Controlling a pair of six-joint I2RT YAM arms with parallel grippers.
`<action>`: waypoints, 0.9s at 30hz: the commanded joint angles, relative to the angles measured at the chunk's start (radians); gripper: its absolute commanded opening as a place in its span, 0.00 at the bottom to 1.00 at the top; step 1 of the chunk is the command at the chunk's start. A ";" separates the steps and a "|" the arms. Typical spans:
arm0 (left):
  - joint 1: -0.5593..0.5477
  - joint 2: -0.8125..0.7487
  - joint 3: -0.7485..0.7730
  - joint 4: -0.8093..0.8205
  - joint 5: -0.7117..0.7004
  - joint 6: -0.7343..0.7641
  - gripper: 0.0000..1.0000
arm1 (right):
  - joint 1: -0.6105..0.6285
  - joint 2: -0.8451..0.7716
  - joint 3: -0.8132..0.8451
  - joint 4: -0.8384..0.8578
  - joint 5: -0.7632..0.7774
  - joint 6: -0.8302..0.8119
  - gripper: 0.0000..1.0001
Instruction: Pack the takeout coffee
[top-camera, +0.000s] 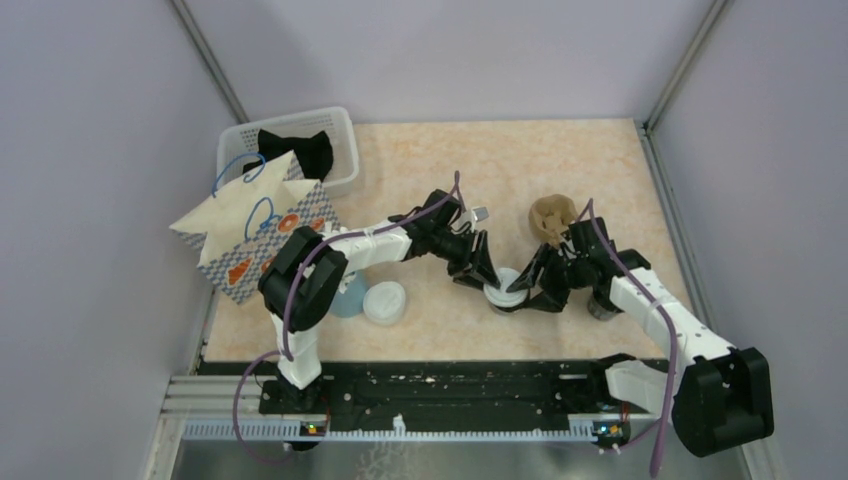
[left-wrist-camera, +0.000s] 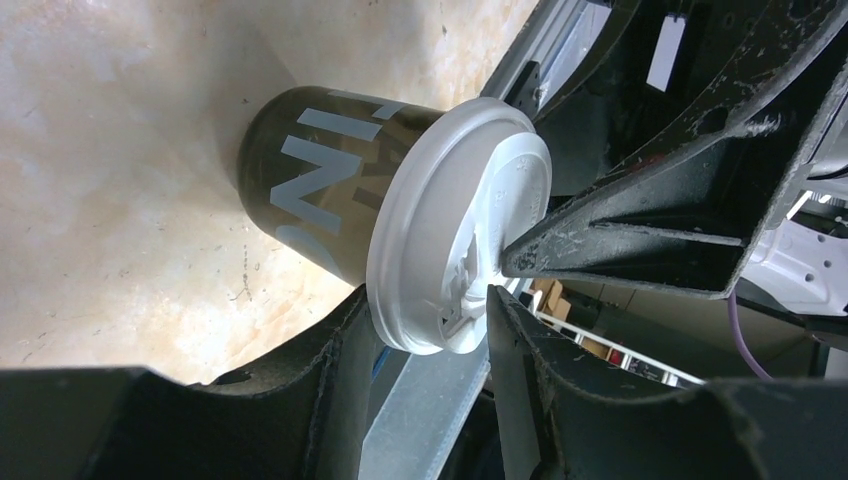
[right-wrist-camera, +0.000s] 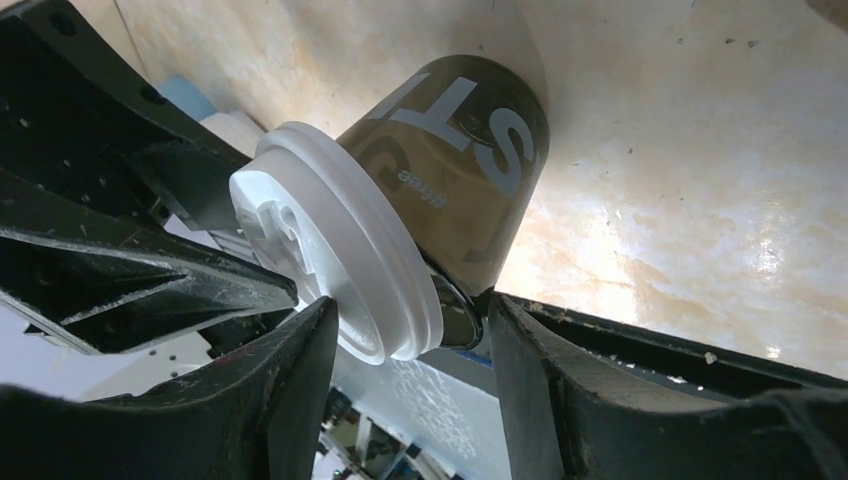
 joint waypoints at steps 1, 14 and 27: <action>-0.006 -0.043 -0.009 0.069 0.037 -0.018 0.51 | 0.006 -0.001 0.032 -0.003 -0.040 -0.031 0.59; -0.012 -0.064 -0.026 0.048 -0.004 -0.012 0.54 | -0.011 0.092 0.109 0.073 -0.022 -0.062 0.59; -0.014 -0.050 -0.016 0.042 -0.037 -0.007 0.55 | -0.010 0.185 0.163 0.108 -0.025 -0.171 0.61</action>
